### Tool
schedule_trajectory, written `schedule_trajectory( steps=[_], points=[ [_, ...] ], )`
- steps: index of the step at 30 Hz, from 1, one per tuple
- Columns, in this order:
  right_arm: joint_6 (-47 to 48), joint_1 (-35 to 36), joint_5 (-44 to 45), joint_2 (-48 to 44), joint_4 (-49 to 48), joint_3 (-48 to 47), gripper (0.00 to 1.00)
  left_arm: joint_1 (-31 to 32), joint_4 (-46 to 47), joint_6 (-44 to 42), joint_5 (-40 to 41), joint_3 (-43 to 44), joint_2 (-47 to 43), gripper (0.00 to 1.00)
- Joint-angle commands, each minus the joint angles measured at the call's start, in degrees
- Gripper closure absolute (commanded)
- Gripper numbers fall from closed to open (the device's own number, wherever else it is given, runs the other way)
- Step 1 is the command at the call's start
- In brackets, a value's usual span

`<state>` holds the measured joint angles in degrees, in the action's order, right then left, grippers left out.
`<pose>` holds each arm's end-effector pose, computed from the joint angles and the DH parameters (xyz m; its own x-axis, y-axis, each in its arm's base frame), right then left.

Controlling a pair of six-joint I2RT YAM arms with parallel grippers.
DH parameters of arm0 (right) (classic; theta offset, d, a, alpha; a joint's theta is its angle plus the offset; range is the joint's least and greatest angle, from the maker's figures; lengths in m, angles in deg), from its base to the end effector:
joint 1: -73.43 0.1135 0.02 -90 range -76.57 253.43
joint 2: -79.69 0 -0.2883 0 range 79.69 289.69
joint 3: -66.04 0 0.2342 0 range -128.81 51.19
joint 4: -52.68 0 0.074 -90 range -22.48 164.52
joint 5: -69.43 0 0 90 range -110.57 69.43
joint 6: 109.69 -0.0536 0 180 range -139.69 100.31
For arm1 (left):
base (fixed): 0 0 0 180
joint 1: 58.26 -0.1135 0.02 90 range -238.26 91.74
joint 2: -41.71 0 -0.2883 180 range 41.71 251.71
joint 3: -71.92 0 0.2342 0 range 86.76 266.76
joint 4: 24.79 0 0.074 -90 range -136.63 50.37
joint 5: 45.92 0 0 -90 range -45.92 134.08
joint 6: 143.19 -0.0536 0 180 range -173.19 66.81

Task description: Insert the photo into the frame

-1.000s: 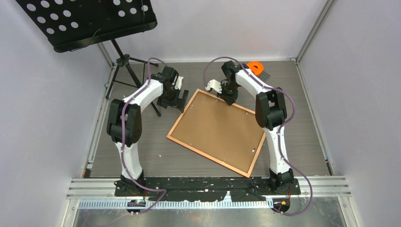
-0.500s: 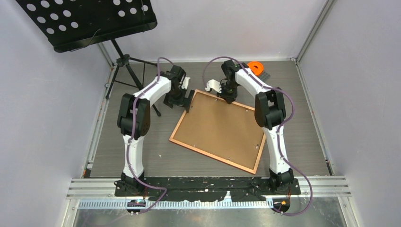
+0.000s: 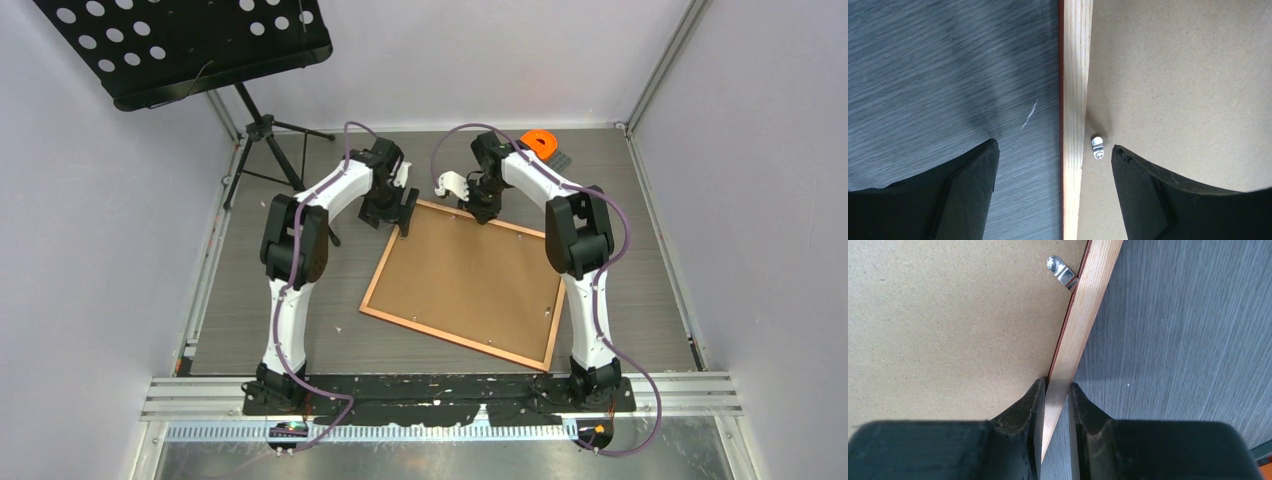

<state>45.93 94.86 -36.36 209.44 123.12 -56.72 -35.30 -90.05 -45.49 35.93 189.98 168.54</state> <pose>0.4267 0.1832 0.1841 -0.0046 -0.9434 -0.3317 -0.9954 0.0360 -0.0886 0.4199 -0.1861 0.1864 -0.9338 0.2516 -0.2544 0.2996 0.9384 -0.1719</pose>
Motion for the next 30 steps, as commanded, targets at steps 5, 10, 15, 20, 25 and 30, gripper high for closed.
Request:
schedule_trajectory(
  steps=[5,10,15,20,25,30],
  points=[
    [-0.58,1.16,-3.12,-1.36,-1.3,1.48,0.94,0.21,0.77,1.78,-1.64,1.16,0.22,0.24],
    [-1.23,1.12,-2.42,-1.18,-1.54,1.44,0.94,0.81,2.21,1.88,-0.5,-0.71,-0.58,0.25],
    [-1.67,1.1,-2.79,-1.32,-1.77,1.68,0.94,1.44,2.88,2.05,1.78,-1.56,-1.12,0.29],
    [-1.95,0.95,-2.71,-1.45,-1.84,1.87,0.94,2.09,3.64,2.13,3.34,-2.28,-1.53,0.33],
    [-2.03,0.97,-2.75,-1.68,-1.83,2.39,0.94,2.18,3.95,2.64,3.98,-2.53,-1.74,0.4],
    [-2.13,0.8,-2.67,-1.95,-2.08,3.13,0.94,2.18,4.61,3.05,3.51,-3.43,-2.18,0.47]
  ],
)
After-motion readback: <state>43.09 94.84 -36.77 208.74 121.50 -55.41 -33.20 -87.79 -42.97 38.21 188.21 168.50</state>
